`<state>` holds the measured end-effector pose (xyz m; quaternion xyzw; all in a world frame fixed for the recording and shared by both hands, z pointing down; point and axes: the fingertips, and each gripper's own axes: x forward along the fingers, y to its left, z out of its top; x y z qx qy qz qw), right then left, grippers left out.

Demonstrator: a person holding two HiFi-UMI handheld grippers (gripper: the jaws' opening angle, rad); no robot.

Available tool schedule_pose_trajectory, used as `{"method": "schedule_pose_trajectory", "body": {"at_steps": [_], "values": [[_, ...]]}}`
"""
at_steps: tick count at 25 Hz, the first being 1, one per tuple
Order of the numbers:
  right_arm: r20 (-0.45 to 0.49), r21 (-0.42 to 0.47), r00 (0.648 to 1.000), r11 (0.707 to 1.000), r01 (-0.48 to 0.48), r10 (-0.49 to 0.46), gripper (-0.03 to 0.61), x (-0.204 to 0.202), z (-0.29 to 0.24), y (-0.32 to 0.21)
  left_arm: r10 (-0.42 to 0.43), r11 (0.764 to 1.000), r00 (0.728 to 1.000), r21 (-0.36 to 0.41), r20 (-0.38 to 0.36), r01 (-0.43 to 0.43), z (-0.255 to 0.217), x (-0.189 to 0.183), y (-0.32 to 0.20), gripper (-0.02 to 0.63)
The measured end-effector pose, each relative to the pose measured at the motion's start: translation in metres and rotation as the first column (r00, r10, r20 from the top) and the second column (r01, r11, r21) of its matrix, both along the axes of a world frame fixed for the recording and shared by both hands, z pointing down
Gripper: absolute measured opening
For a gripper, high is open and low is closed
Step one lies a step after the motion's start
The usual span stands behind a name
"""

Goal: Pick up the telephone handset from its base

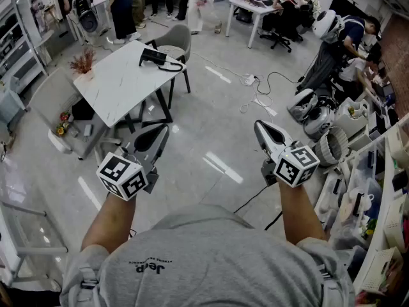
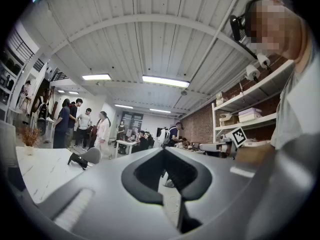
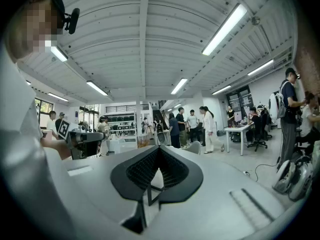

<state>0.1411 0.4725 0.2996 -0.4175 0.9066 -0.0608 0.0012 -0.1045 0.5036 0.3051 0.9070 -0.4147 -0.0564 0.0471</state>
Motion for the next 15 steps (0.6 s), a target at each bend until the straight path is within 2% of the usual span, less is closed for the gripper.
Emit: {"method": "schedule_pose_trajectory", "body": {"at_steps": [15], "values": [[0.018, 0.019, 1.000, 1.000, -0.013, 0.012, 0.003, 0.0113, -0.0017, -0.0038, -0.016, 1.000, 1.000, 0.001, -0.001, 0.016, 0.0020, 0.0051, -0.0019, 0.054]]}}
